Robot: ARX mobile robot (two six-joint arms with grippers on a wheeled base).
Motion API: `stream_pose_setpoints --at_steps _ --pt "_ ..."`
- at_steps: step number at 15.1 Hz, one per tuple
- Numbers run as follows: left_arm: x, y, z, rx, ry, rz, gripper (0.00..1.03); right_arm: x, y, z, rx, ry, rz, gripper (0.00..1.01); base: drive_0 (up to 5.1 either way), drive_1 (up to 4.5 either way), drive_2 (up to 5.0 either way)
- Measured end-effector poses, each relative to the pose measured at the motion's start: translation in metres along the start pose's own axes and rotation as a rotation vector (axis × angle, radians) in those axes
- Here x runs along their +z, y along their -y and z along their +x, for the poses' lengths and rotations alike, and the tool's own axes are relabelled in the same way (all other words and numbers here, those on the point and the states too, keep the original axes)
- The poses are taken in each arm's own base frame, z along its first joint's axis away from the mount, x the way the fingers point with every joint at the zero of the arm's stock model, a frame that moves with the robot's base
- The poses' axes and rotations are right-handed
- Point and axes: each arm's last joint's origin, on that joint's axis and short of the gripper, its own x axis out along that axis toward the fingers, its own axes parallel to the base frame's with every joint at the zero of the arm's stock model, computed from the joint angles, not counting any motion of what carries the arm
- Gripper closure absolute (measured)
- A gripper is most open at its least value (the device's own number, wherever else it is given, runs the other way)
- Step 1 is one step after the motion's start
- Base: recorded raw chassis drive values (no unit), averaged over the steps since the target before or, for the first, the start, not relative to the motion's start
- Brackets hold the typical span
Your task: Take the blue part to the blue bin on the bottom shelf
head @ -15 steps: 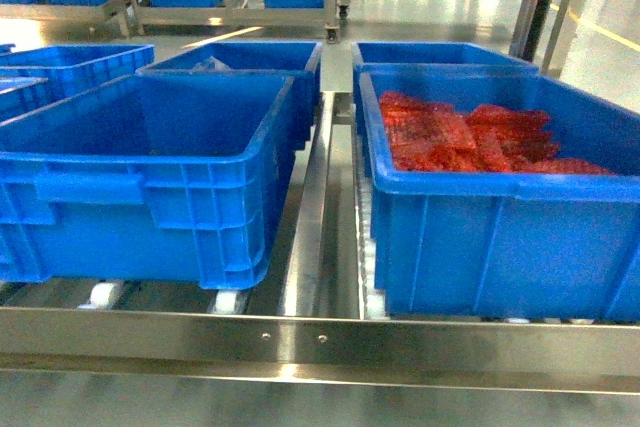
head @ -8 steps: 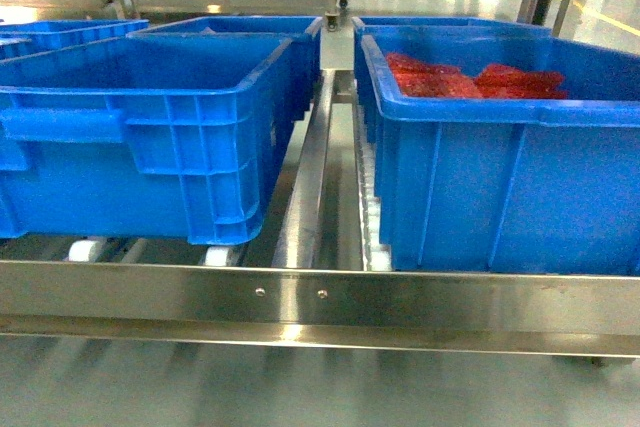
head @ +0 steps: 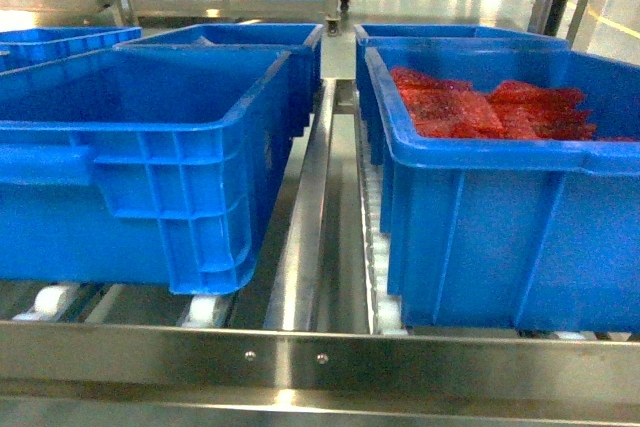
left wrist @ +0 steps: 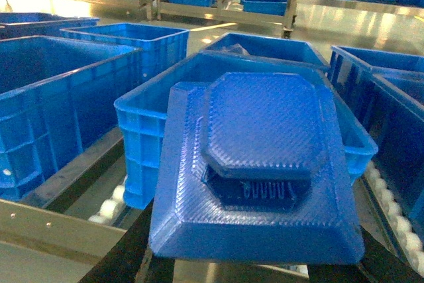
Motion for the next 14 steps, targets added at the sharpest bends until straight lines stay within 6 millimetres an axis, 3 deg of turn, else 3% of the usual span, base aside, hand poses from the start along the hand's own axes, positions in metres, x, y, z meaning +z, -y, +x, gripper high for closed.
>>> stream_pose_setpoints --at_steps 14 --pt "-0.0004 0.0003 0.0003 0.0 -0.003 0.003 0.6 -0.0002 0.0 0.0 0.0 -0.002 0.0 0.03 0.0 0.0 0.0"
